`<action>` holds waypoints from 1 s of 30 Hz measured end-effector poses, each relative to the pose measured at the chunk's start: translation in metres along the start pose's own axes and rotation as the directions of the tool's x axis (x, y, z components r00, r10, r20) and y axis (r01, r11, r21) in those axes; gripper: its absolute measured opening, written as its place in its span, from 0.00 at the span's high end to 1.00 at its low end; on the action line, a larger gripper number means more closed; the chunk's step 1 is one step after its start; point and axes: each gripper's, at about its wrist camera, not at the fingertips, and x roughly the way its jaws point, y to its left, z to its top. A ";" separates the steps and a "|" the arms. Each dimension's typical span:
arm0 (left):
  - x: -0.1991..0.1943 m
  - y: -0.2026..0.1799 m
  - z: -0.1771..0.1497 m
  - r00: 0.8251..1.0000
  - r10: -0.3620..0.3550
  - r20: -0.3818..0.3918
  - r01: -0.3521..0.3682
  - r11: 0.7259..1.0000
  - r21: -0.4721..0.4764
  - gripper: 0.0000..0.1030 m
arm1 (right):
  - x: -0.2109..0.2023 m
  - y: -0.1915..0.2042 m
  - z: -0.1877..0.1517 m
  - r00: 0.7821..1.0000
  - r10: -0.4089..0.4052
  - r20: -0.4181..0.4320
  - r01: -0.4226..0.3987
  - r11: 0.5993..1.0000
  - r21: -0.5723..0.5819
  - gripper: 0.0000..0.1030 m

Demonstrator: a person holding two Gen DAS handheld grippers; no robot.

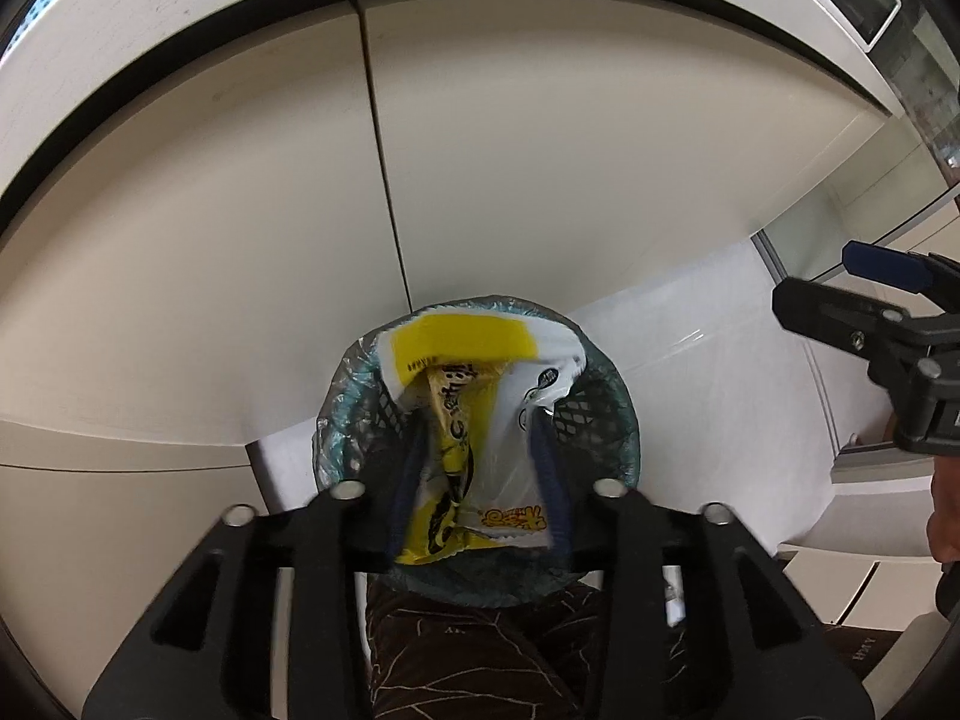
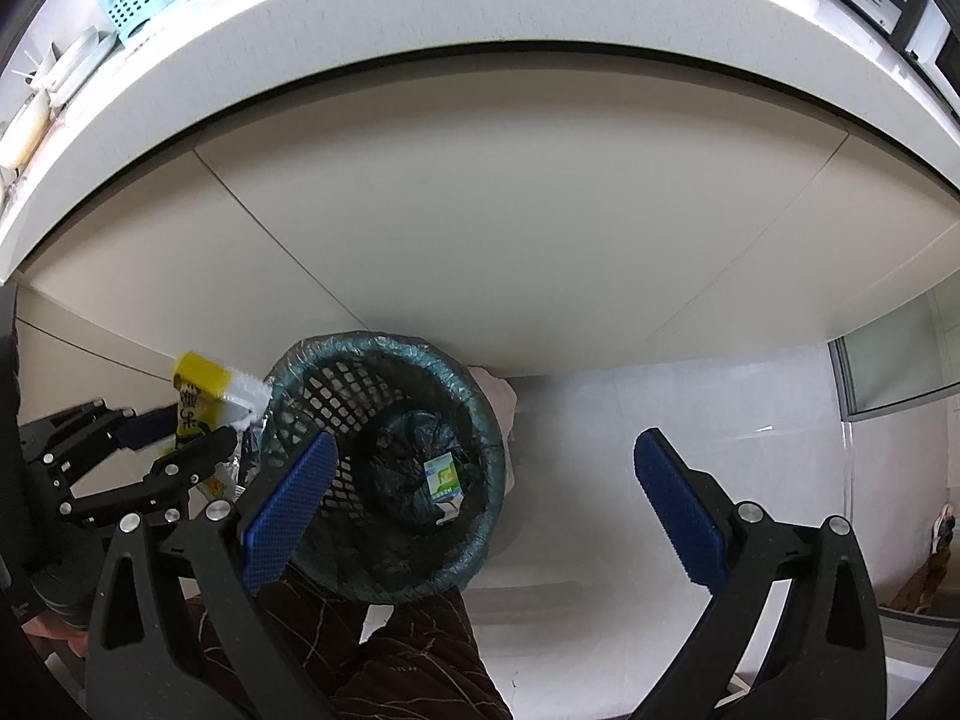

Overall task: Collect trash
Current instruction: 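Open the left tool and right tool to drop both items into the bin, then raise both tools back over the counter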

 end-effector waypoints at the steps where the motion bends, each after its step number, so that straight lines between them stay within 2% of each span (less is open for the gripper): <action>1: 0.000 -0.001 0.000 1.000 0.010 0.007 -0.010 1.000 0.001 0.51 | 0.001 0.000 0.000 1.000 -0.001 0.000 0.001 1.000 -0.002 0.07; 3: 0.000 -0.002 0.001 1.000 0.006 0.012 -0.006 1.000 -0.002 0.48 | 0.001 0.000 0.000 1.000 -0.003 -0.001 0.003 1.000 -0.003 0.07; 9: -0.007 -0.003 0.000 0.999 0.004 0.044 -0.003 1.000 -0.012 0.25 | 0.001 -0.002 0.000 1.000 -0.004 0.001 0.003 1.000 0.006 0.07; 13: -0.013 0.003 0.001 0.998 -0.010 0.062 0.013 0.999 -0.038 0.15 | 0.001 -0.002 0.000 1.000 -0.009 0.005 0.009 1.000 0.006 0.07; 20: -0.023 0.005 0.007 0.997 -0.008 0.075 0.012 0.999 -0.049 0.09 | -0.005 0.001 0.002 1.000 -0.008 0.017 0.008 1.000 0.003 0.07; 30: -0.087 0.017 0.019 0.991 0.010 0.131 -0.001 0.998 -0.070 0.08 | -0.052 0.006 0.025 0.995 -0.022 0.098 0.024 1.000 -0.020 0.07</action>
